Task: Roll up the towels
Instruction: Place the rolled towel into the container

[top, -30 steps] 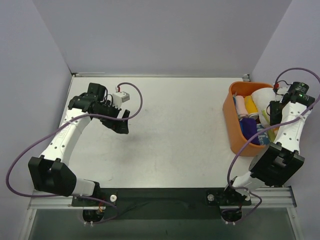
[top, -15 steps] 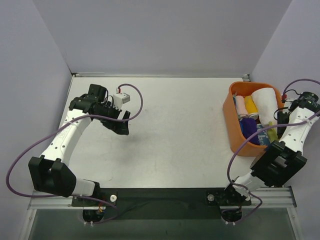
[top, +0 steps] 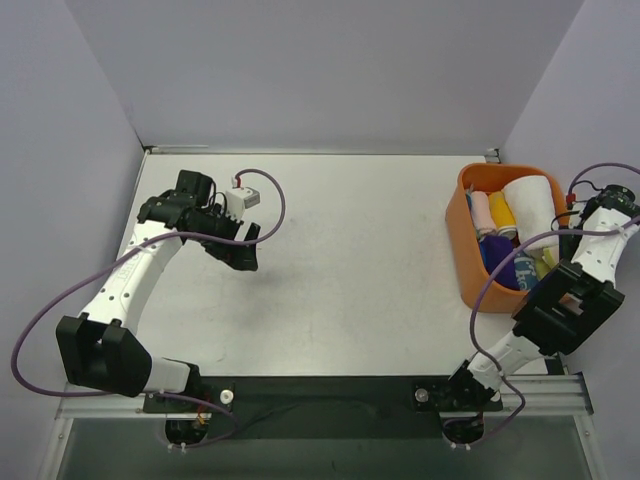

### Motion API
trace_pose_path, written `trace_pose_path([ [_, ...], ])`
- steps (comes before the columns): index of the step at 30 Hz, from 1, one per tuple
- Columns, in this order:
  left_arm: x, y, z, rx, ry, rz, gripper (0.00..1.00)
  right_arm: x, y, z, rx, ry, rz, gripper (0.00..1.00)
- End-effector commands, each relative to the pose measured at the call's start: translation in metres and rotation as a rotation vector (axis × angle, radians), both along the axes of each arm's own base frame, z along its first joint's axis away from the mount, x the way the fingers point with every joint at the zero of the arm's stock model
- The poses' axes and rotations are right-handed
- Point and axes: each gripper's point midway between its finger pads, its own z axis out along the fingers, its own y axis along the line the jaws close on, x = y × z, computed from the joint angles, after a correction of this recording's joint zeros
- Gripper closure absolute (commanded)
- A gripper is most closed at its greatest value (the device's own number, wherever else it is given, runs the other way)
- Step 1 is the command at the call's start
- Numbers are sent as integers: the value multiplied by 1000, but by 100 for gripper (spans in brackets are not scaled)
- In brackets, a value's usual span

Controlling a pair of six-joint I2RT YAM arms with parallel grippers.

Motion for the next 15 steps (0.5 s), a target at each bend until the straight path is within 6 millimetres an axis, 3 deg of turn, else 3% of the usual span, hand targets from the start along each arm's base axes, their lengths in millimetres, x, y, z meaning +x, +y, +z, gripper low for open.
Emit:
trace_pose_path([
  [1,4,-7,9,-32,-57,-23,3,2,-9,-9,-2,22,-29,100],
  [9,5,-8,7,-38,-59,-27,3,22,-7,-26,13,-87,-43,100],
  [15,5,-9,6,-43,-55,-31,3,24,-5,-45,42,-70,-28,100],
])
